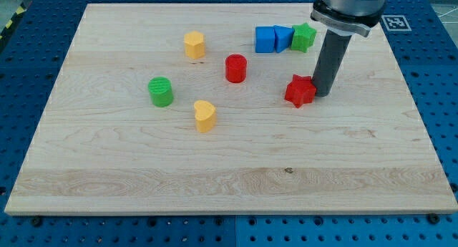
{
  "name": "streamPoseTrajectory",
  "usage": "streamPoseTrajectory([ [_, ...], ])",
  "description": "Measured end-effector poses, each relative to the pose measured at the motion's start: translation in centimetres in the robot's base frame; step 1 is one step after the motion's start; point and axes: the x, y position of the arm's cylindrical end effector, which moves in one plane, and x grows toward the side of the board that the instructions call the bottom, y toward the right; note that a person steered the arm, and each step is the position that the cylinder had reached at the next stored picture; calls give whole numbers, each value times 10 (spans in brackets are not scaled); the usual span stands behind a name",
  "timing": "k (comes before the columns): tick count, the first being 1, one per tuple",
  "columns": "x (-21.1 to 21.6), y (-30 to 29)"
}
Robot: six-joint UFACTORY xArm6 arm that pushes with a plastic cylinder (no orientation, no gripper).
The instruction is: Push your arm closer to the red circle
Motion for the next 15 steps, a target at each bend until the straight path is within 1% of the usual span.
streamPoseTrajectory([
  [2, -1, -5],
  [4, -40, -5],
  [9, -41, -54],
  [13, -42, -57],
  [15, -21, -68],
])
